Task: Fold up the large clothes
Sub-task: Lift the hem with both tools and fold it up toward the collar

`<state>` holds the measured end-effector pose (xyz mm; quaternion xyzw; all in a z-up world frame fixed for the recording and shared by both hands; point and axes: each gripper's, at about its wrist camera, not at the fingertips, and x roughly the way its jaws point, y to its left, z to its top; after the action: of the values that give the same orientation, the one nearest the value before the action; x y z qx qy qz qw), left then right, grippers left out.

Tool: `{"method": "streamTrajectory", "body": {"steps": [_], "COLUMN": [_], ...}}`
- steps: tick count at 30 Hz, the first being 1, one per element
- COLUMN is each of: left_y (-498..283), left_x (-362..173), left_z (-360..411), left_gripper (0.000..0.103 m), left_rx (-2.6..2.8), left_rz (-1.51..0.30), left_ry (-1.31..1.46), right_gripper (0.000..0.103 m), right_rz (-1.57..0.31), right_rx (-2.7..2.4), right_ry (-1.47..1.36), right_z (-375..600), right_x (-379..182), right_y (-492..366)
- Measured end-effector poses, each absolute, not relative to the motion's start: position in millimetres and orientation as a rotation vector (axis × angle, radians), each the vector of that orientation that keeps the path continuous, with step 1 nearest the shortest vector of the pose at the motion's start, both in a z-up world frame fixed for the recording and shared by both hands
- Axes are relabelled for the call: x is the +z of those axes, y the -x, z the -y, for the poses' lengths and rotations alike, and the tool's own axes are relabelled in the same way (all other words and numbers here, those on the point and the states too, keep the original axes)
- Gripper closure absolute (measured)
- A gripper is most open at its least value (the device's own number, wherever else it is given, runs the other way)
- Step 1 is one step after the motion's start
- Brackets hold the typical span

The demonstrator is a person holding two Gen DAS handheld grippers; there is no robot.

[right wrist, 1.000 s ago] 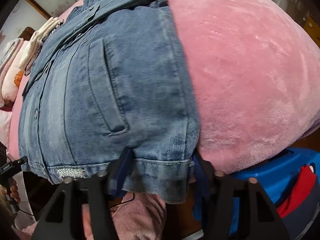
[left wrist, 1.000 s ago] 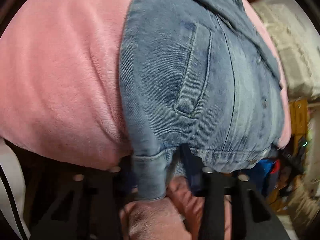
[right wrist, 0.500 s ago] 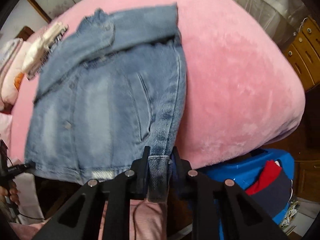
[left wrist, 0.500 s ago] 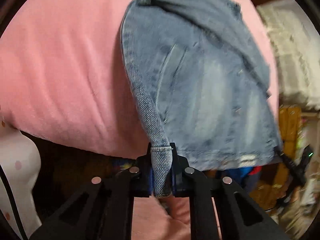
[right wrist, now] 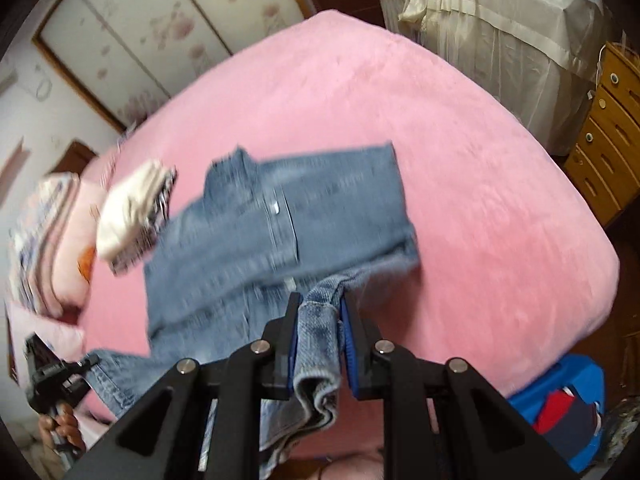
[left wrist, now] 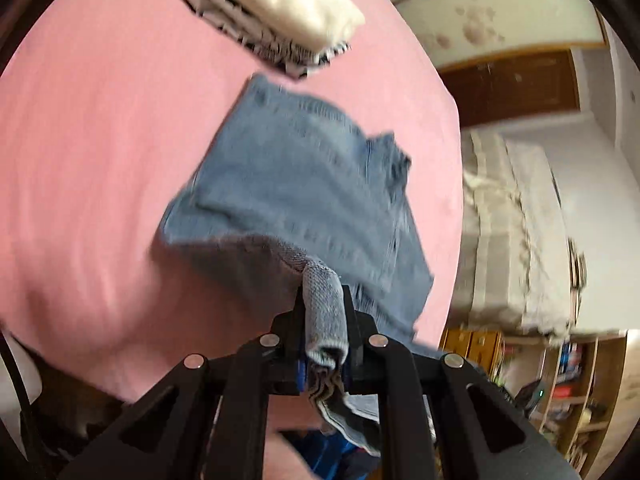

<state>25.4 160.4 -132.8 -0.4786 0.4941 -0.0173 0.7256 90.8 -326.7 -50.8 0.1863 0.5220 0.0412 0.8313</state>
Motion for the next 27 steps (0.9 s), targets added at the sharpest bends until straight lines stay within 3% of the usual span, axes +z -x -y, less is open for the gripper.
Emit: {"method": "streamTrajectory", "body": {"steps": [11,13,15,18,20,24,27], "left_y": [-149.5,-177.0,-192.6,-207.0,-215.7,-232.4,-236.5], "left_x": [-185.0,-198.6,-204.1,-202.5,-201.9,-208.2,-217.9], "left_z": [-187.7,-190.8,-198.0,-209.6,-214.0,-199.4,-179.3], "left_gripper": [0.091,0.083,0.060,0.043,0.042,0.042,0.042], "left_rx": [0.227,0.262,0.307,0.341,0.344,0.274,0.215], "left_rz": [-1.134,-1.193,-1.191,-1.156,-1.168,-1.270,-1.322], "left_ry": [1.095,1.077,1.055,1.032,0.983,0.755,0.580], "right_gripper": [0.084,0.077,0.069,0.067,0.067,0.052,0.048], "right_rz": [-1.206,-1.249,-1.270,-1.268,-1.273,-1.311,-1.336], "right_rx": [0.079,0.054,0.047,0.067,0.092,0.138,0.165], "right_ry": [-0.482,-0.468,-0.475,-0.439,-0.389,-0.240,-0.107], "right_z": [340.3,335.2,333.6,329.4,325.3,313.3,301.1], "right_x": [-112.8,-129.9,-143.7,-158.0,-164.7,-181.0,-197.4], "right_y": [-258.5,-288.0,-305.7,-323.9,-329.9,-334.1,-334.0]}}
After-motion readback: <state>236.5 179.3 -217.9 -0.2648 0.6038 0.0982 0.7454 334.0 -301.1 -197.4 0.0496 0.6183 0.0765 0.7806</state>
